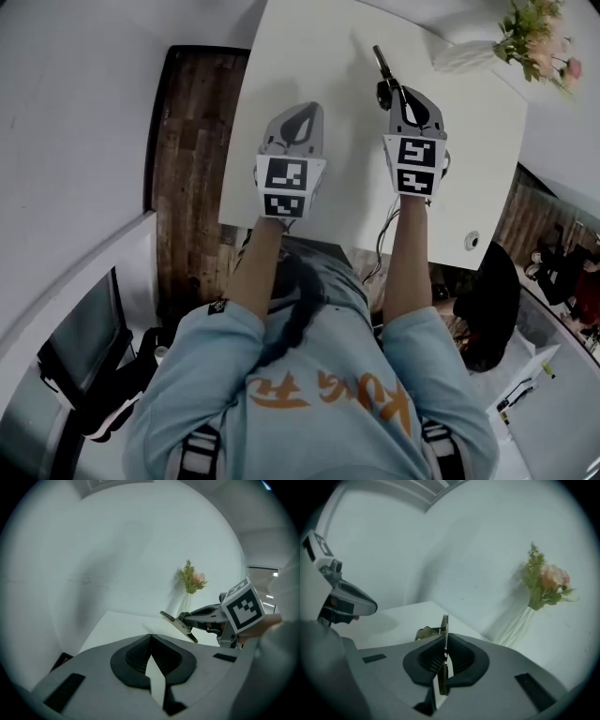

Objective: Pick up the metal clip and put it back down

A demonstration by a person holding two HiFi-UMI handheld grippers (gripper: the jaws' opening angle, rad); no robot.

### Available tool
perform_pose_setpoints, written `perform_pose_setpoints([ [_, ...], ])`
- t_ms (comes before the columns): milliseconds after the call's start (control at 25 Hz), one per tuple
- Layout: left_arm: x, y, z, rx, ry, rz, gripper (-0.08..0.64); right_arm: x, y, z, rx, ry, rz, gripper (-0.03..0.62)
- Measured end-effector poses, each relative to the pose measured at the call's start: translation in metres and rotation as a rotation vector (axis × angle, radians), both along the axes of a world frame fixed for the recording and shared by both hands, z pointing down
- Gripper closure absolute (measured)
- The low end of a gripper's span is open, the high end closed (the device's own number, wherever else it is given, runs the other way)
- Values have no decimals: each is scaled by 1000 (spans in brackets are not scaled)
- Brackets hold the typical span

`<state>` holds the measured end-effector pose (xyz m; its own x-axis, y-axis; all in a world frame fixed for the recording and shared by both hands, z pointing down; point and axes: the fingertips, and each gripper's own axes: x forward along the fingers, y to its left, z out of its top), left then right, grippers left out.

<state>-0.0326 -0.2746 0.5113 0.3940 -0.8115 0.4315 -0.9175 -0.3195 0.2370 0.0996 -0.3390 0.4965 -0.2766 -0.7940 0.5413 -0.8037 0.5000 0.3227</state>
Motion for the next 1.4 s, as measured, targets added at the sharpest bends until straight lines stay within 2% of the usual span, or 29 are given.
perform_pose_setpoints([
  [360,33,60,-48,112,21,33,535,47,79,-74,132,-274,161,578],
  [480,44,71,-67,161,17,49,535,69,104,-92,177,-332,199,578],
  [640,54,79,-88,201,24,54,535,94,126,-106,212,-348,223,578],
  [880,84,93,-98,224,4,118,535,120,147,-111,232,-386,265,578],
  [1240,99,118,-71,153,-44,179,535,123,173,-69,159,-356,273,578],
  [1400,103,128,-53,109,-61,198,535,120,182,-43,110,-302,261,578],
])
